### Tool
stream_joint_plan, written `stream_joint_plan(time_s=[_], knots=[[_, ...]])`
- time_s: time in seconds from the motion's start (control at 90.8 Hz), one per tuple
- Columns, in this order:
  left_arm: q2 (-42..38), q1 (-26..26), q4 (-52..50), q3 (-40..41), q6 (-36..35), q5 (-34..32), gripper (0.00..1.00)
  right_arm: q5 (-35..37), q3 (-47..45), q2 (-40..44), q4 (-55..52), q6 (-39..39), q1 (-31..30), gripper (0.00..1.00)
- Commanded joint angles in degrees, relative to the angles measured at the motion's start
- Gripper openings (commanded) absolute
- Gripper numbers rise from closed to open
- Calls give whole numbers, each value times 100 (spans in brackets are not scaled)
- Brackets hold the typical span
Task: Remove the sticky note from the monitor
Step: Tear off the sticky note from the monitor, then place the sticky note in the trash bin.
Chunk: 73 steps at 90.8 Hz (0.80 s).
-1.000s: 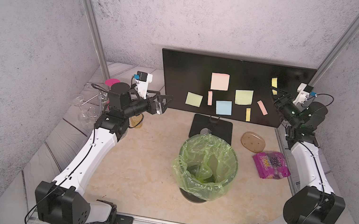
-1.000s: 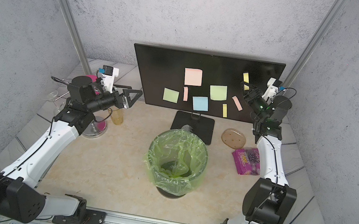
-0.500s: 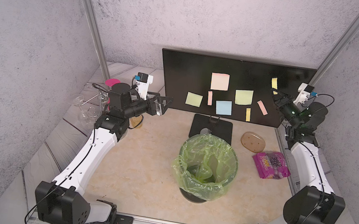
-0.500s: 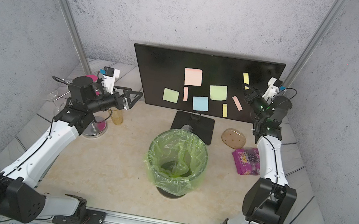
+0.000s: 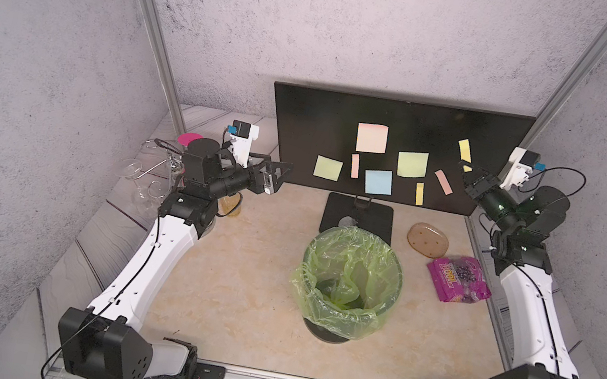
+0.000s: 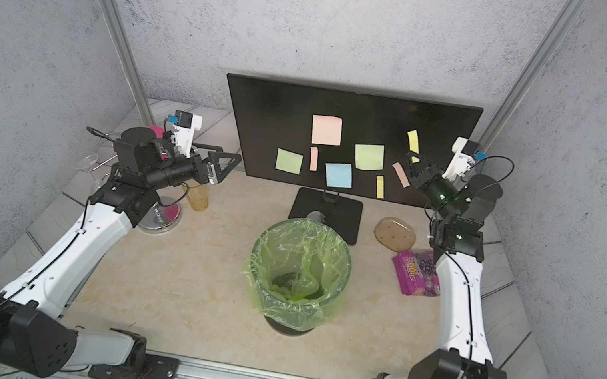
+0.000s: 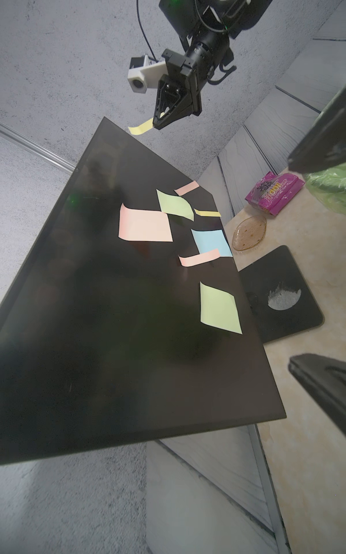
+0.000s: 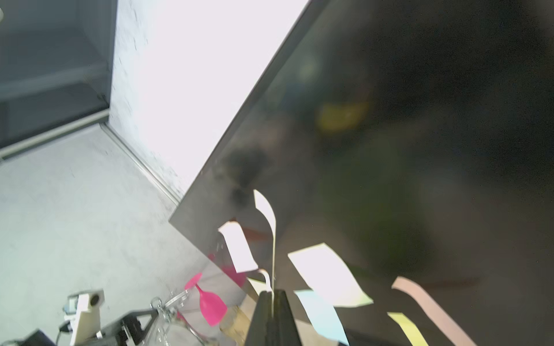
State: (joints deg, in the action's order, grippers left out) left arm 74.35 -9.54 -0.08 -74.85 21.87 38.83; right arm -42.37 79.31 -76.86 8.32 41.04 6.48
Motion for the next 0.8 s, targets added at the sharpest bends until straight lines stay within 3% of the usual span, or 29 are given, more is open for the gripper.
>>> stream_joint_plan(time_s=[0.0,0.264,0.595,0.738,0.793], knots=[[82,-45,-49,-179,-95,46,100,-144,62,459,-2141,-1883,-582,0],[106,-39,-183,-179,-156,30,100,229,325,762,-5157,-4198,-1935,0],[174,-53,-212,-136,-149,35,100,896,605,584,-7024,-5318,-2922,6],[192,-57,-220,-135,-140,63,100,1298,705,524,-7082,-5390,-3065,28],[179,-57,-234,-127,-154,63,100,1402,757,554,-6981,-5364,-3069,43]])
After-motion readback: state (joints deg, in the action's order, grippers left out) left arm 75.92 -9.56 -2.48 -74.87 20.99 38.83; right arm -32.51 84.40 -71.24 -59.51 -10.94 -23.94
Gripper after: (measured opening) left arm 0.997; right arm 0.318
